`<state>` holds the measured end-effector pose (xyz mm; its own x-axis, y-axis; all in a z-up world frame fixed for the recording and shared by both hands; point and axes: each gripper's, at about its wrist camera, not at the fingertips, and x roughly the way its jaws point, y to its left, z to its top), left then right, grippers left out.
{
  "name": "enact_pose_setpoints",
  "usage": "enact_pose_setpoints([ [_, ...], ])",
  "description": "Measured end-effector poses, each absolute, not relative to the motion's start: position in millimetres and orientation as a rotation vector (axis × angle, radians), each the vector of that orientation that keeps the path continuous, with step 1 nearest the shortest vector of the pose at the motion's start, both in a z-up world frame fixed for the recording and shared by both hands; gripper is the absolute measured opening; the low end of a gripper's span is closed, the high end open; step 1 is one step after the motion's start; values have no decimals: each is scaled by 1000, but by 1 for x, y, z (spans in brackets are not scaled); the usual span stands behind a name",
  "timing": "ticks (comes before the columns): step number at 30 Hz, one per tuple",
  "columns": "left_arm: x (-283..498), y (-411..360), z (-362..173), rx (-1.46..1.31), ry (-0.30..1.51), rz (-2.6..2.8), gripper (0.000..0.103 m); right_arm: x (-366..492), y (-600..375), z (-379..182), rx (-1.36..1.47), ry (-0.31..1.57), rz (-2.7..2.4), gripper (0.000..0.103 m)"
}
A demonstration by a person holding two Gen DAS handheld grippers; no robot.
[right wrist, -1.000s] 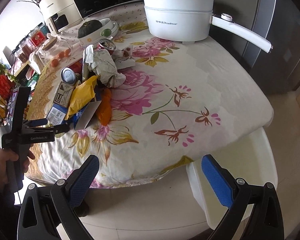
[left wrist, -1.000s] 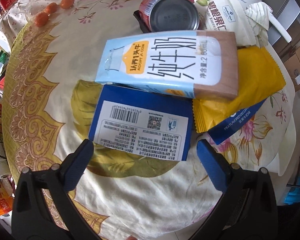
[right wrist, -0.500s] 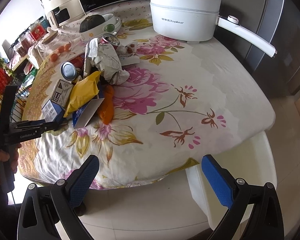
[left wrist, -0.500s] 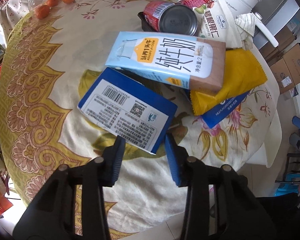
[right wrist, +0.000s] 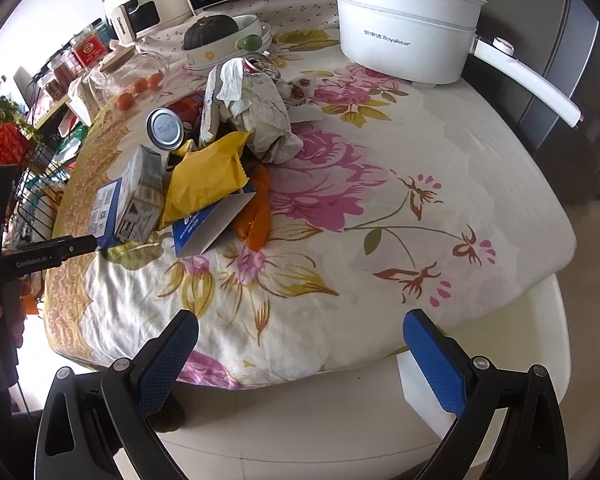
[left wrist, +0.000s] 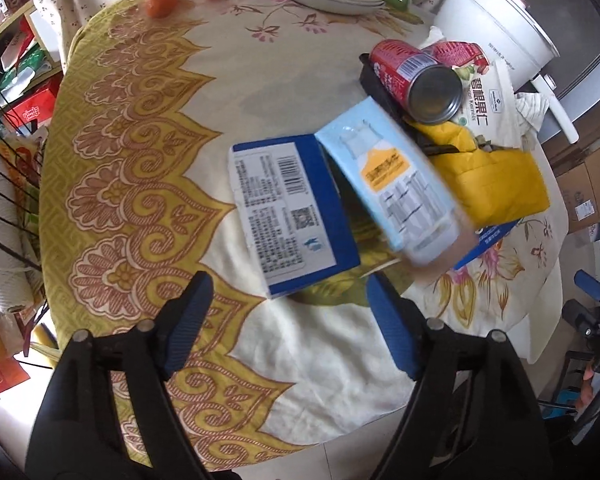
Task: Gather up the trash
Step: 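Close the left tool on the blue barcode box and lift it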
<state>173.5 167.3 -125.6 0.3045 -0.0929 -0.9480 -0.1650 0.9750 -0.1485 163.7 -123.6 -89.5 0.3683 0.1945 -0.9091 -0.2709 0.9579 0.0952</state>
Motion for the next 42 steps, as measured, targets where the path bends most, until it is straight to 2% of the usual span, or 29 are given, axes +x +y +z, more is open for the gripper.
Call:
enact_pose_setpoints([
  [13,200,158,-150,-249,1250,129,81,163,-134,-90,-60,1157,272,103],
  [19,171,188,-144,-189,1329,273,81,163,-130,-90,-62,1159,279,103],
  [24,171,202,-129,-278,1248,205,81,162,-127,-90,-73,1158,289,103],
  [28,182,186,-129,-167,1182,126,82,162,-127,-92,-76,1162,283,103],
  [31,191,182,-144,-107,1210,123,82,160,-126,-90,-77,1156,281,103],
  [33,193,186,-146,-132,1203,117,80,158,-124,-87,-84,1144,283,103],
  [35,194,193,-144,-184,1178,112,66,155,-118,-85,-108,1132,287,103],
  [42,164,208,-126,-246,1173,92,66,147,-71,-88,-197,1118,362,103],
])
